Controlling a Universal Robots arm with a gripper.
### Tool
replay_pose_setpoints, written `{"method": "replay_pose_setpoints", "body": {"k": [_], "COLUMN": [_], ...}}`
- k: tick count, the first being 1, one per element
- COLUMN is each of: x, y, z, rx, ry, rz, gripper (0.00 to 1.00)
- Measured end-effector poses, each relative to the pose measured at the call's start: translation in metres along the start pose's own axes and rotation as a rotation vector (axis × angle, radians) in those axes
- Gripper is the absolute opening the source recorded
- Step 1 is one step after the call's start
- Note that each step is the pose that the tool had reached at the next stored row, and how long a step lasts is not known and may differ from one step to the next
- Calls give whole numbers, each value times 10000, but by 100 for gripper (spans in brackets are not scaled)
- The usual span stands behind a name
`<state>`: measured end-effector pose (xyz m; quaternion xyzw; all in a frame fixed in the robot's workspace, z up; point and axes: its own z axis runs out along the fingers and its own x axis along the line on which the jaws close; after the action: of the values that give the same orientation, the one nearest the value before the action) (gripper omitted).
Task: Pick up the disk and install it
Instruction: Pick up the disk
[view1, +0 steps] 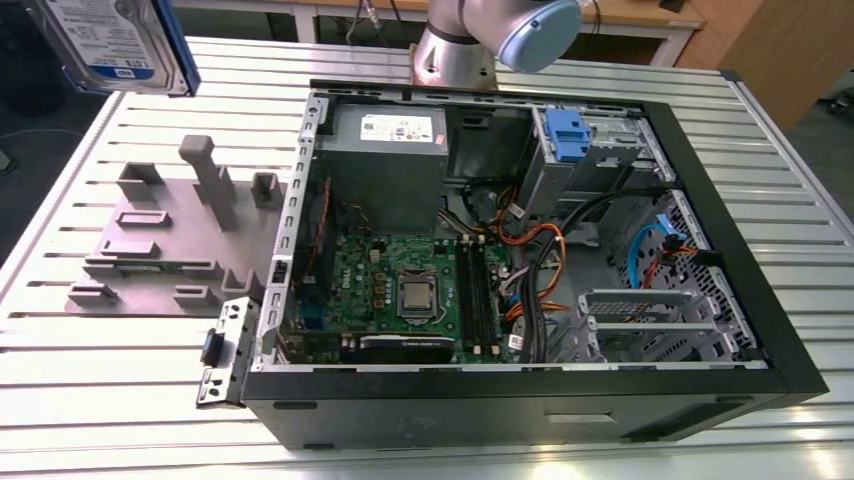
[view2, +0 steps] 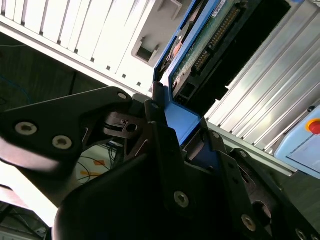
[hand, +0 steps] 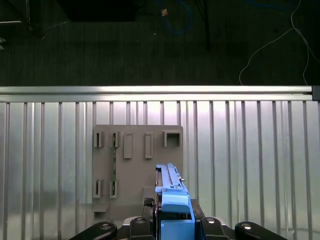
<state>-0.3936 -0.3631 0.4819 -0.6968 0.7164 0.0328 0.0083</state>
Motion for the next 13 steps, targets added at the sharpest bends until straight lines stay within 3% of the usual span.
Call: {"method": "replay_pose_setpoints", "body": {"k": [13], "x": [51], "y": [-128], "z": [-7], "rx": [1], "ry": [14], "rz": [1], "gripper": [36]}}
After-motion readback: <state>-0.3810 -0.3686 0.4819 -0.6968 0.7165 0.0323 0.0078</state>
